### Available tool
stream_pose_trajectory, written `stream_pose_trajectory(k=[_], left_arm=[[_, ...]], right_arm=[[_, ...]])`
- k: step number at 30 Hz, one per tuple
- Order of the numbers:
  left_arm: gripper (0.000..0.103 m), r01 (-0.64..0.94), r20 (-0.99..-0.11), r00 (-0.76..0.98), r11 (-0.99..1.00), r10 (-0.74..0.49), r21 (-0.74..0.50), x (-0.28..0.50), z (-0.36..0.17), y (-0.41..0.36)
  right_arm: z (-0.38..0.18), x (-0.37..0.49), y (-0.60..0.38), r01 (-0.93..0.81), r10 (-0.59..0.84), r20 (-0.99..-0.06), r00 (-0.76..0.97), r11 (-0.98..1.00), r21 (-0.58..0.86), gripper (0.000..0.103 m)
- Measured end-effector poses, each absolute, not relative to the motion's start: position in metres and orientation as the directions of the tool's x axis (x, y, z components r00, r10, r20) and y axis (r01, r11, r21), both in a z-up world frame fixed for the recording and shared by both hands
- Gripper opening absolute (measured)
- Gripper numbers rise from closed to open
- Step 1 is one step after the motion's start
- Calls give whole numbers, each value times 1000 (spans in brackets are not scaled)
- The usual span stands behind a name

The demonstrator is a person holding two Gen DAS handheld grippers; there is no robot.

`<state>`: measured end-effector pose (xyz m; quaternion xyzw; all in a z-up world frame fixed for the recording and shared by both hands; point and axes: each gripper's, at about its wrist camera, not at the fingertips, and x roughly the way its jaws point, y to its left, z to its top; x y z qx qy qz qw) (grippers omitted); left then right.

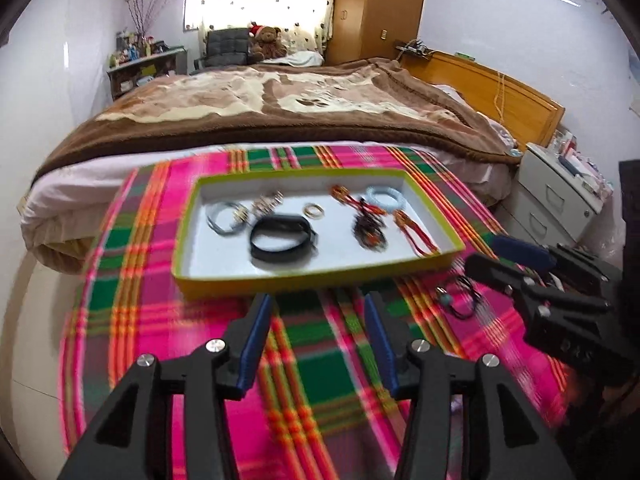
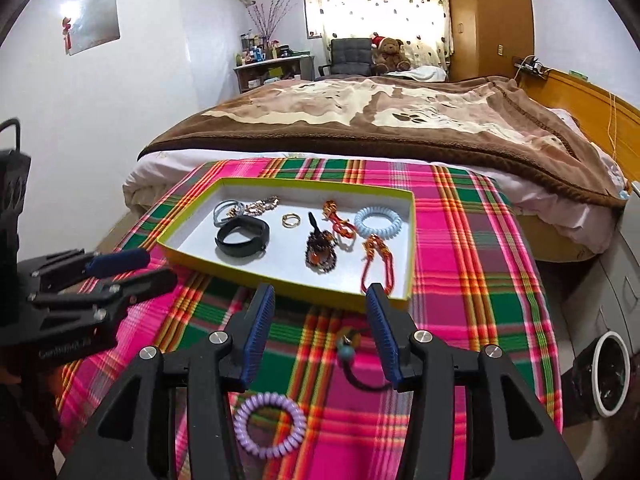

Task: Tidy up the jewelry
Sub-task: 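Withdraw left tool and grasp the lavender coil bracelet on the cloth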

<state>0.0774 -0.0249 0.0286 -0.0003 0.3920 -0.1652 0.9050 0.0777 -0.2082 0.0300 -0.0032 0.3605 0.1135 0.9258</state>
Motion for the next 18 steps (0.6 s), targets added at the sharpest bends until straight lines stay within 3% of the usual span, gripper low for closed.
stream_pose_trajectory(k=[14, 18], left_arm=[[50, 443, -757, 498, 874, -423, -197, 50, -9, -76], [50, 472, -786, 471, 867, -402, -161, 48, -19, -91]], right_arm=[[15, 70, -242, -171, 183, -696, 694, 981, 88, 48], [14, 69, -246, -172, 181, -703, 688, 981, 85, 48]])
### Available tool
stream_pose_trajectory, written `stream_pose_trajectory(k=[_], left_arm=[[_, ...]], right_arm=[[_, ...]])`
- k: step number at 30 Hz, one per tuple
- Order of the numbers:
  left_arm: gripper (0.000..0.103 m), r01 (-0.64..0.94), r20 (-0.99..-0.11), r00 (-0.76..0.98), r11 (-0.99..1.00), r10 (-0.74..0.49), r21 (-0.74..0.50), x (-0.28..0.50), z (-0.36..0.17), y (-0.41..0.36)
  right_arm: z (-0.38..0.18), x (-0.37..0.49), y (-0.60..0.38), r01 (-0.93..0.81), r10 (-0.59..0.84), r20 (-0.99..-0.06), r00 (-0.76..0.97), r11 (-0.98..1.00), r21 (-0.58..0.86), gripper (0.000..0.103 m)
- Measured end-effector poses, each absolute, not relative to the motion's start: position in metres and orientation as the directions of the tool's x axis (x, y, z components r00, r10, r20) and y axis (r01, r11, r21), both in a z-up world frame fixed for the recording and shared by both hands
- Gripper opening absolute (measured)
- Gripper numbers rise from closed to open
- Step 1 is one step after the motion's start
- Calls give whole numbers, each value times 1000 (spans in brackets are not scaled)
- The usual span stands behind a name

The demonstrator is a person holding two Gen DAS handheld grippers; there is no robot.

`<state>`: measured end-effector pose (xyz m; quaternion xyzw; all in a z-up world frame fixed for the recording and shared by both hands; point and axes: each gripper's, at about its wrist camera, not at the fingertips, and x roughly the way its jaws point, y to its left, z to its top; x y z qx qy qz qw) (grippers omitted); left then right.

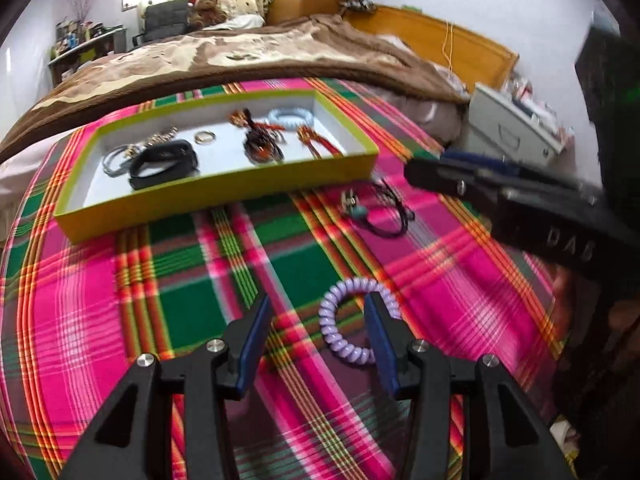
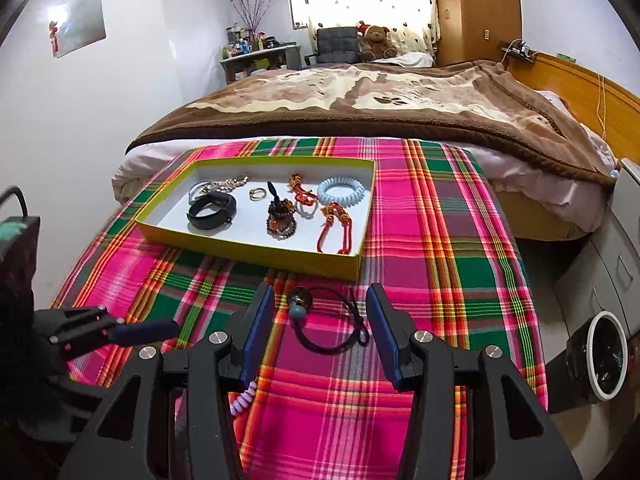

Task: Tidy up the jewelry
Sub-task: 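Withdraw left tool and grasp the lavender coil bracelet on the cloth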

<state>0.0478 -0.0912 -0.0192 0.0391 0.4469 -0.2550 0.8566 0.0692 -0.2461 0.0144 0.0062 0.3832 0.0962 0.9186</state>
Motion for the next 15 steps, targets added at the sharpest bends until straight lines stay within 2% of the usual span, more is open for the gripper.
stream_pose_trajectory(k=[7, 8, 9, 10, 12, 15], left_arm=[[48, 500, -801, 469, 859, -372, -106, 43, -28, -104], [43, 498, -805, 470, 862, -363, -99, 43, -28, -105], [32, 498, -806, 473, 862, -357, -89, 44, -27, -106], [27, 499, -806, 473, 862, -356, -88, 44, -27, -106], [10, 499, -805, 464, 860, -370, -108, 47, -27, -104], [10, 503, -803, 458, 856, -380, -118, 48, -27, -102]], right_arm=[[11, 70, -255, -149, 165, -713, 681, 985, 85, 48], [10, 71, -255, -148, 163, -717, 677, 985, 84, 48], [10, 72, -256, -145, 157, -721, 675, 986, 80, 48], [9, 73, -256, -140, 151, -724, 673, 987, 76, 48], [7, 75, -257, -138, 150, -728, 669, 987, 77, 48], [3, 78, -257, -136, 144, -743, 654, 988, 71, 48]])
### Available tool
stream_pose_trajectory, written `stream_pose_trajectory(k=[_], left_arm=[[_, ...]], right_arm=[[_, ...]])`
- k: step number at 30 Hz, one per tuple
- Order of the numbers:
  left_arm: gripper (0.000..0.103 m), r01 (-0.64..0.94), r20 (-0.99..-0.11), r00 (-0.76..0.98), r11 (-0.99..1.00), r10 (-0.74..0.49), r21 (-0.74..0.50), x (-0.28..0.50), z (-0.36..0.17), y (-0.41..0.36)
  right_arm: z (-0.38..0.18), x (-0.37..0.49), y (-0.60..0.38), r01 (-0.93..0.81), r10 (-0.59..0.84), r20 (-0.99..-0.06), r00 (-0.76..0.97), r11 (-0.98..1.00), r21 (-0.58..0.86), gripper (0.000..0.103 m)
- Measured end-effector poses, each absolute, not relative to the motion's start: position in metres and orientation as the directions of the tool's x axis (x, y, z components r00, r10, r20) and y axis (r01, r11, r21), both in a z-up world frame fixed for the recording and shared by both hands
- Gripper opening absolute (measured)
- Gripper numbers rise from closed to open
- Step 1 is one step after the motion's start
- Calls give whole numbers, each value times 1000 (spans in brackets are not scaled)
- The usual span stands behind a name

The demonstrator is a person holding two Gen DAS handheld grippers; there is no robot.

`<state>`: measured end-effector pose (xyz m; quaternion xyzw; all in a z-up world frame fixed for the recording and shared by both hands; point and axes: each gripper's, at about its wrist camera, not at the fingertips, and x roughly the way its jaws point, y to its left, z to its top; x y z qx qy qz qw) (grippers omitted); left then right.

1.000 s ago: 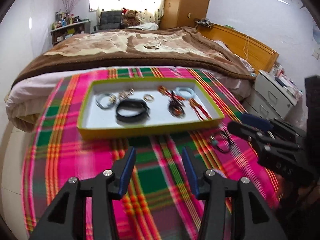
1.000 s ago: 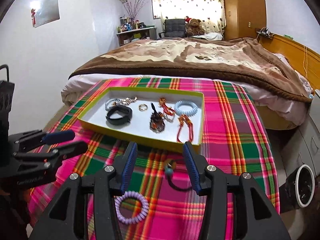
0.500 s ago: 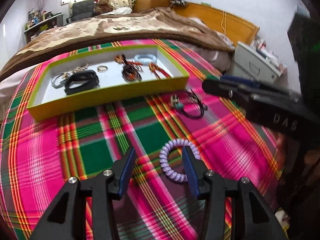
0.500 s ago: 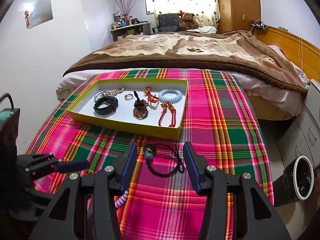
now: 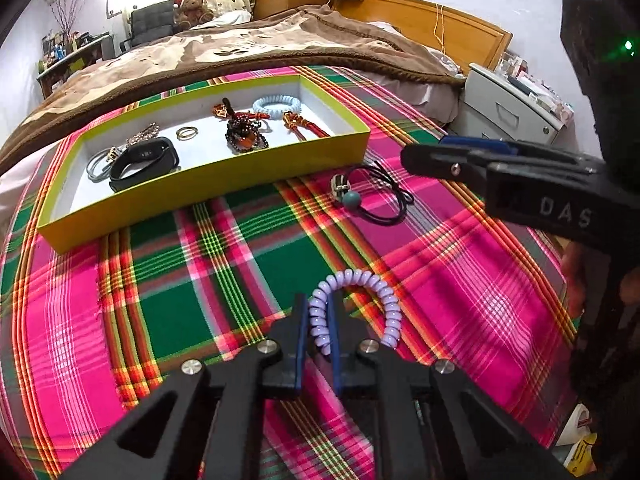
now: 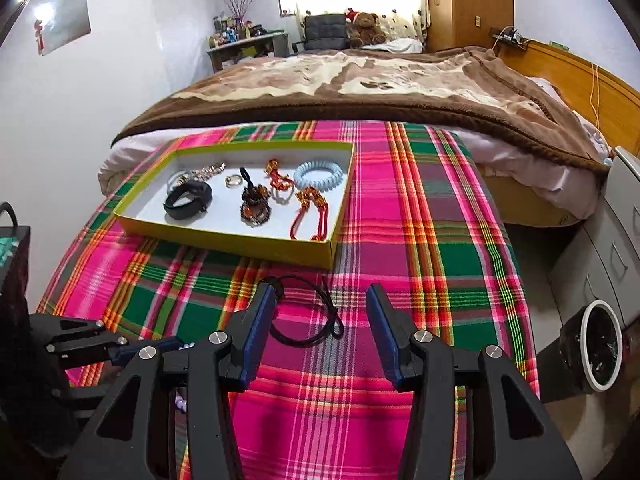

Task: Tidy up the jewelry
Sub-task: 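Withdraw left tool and grasp the lavender coil bracelet on the cloth, then grasp the black cord bracelet with teal bead with right tool while left tool carries the coil toward the tray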

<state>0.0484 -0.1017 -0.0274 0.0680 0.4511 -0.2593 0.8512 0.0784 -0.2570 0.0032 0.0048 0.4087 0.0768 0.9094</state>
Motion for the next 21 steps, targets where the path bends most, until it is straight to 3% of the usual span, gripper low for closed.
stream_pose_trajectory(k=[21], left_arm=[[10, 337, -741, 589, 932, -322, -137, 76, 8, -28]], right_arm=[[-27, 98, -213, -238, 207, -796, 568, 968, 81, 48]])
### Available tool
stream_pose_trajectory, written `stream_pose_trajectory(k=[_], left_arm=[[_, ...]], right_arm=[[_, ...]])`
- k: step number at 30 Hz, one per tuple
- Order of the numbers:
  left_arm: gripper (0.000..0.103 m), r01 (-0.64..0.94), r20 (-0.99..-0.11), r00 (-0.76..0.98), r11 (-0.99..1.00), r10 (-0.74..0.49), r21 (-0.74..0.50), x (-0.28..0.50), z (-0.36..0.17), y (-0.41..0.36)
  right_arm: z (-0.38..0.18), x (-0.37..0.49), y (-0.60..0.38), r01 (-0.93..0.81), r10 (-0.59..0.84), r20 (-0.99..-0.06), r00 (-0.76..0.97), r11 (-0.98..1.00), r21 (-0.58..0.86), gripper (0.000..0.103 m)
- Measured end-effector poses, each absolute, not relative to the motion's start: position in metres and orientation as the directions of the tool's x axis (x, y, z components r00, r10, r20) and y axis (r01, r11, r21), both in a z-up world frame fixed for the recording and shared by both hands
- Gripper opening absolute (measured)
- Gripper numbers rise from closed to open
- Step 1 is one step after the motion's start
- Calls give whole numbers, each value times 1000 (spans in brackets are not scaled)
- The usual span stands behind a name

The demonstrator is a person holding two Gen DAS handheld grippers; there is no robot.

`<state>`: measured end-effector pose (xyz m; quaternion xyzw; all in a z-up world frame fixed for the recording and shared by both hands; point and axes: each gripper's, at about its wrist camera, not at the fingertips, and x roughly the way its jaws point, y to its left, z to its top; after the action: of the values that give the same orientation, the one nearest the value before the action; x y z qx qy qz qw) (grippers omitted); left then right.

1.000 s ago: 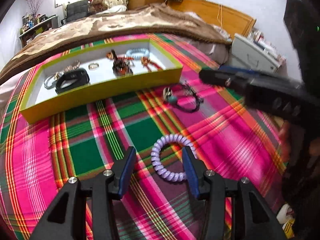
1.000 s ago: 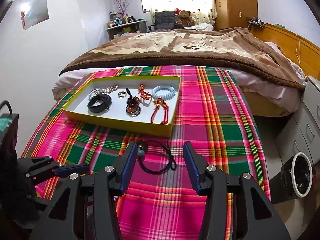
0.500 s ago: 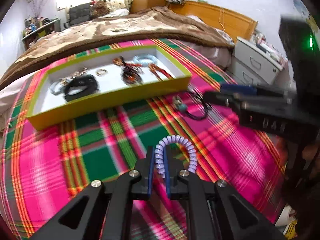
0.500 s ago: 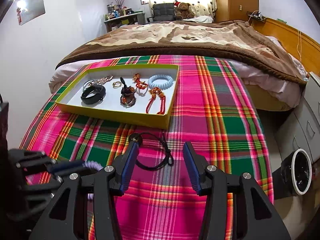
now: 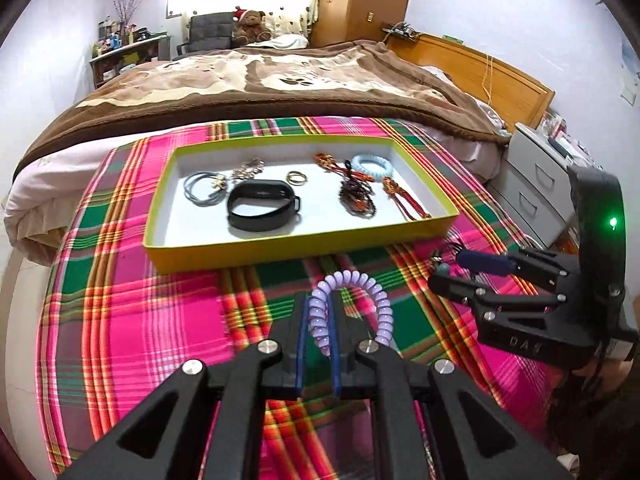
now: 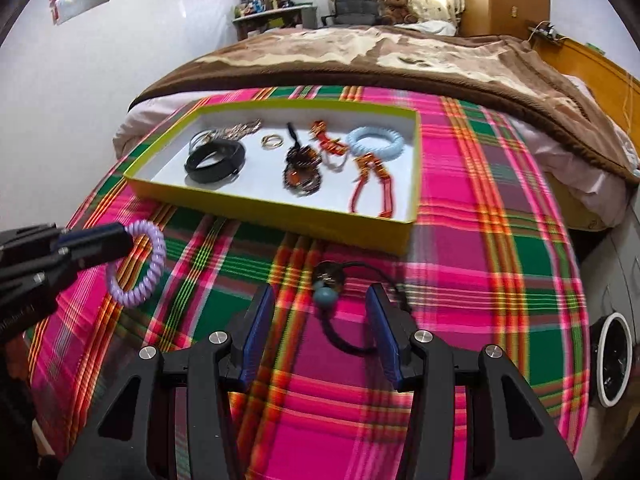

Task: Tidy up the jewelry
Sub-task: 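Grasp the black cord bracelet with teal bead with right tool while left tool carries the coil toward the tray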

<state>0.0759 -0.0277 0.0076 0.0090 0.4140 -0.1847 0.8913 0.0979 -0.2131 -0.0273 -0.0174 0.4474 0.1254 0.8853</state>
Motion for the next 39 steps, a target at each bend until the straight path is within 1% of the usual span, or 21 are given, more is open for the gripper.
stream_pose_trajectory(k=[10, 11, 12, 14, 16, 22, 30, 34, 35, 37, 38, 39], left_arm=[[10, 336, -742, 588, 932, -322, -138, 79, 8, -23], [10, 334, -741, 589, 932, -323, -140, 79, 9, -22], [10, 333, -742, 588, 932, -324, -143, 80, 9, -22], [10, 328, -741, 591, 934, -318, -139, 81, 9, -21], [10, 326, -741, 590, 934, -321, -145, 83, 10, -20], [10, 322, -734, 596, 934, -325, -153, 87, 13, -17], [10, 332, -725, 602, 931, -334, -153, 94, 16, -15], [10, 308, -752, 568, 933, -336, -185, 101, 3, -6], [12, 294, -764, 560, 939, -319, -176, 104, 0, -5], [30, 269, -772, 564, 949, -293, -163, 109, -4, -3], [48, 271, -778, 555, 948, -294, -165, 113, -8, -3], [50, 266, -787, 548, 951, -284, -157, 116, -12, -3]], right_arm=[[-38, 111, -203, -216, 152, -812, 563, 976, 33, 47], [-39, 110, -201, -220, 148, -813, 563, 975, 25, 45], [-39, 110, -200, -224, 144, -812, 566, 974, 17, 38], [-38, 110, -198, -231, 140, -815, 563, 973, 7, 34], [-38, 109, -197, -235, 143, -814, 563, 972, 9, 21], [-35, 106, -197, -233, 146, -802, 579, 972, 9, 21], [-17, 98, -205, -216, 183, -766, 617, 975, 58, 21], [-8, 95, -204, -219, 191, -751, 632, 974, 63, 21], [-7, 94, -204, -221, 195, -748, 635, 973, 66, 21], [-4, 93, -202, -225, 202, -742, 639, 972, 70, 21], [-2, 92, -201, -230, 206, -739, 642, 971, 71, 21], [0, 92, -200, -233, 209, -735, 645, 970, 71, 21]])
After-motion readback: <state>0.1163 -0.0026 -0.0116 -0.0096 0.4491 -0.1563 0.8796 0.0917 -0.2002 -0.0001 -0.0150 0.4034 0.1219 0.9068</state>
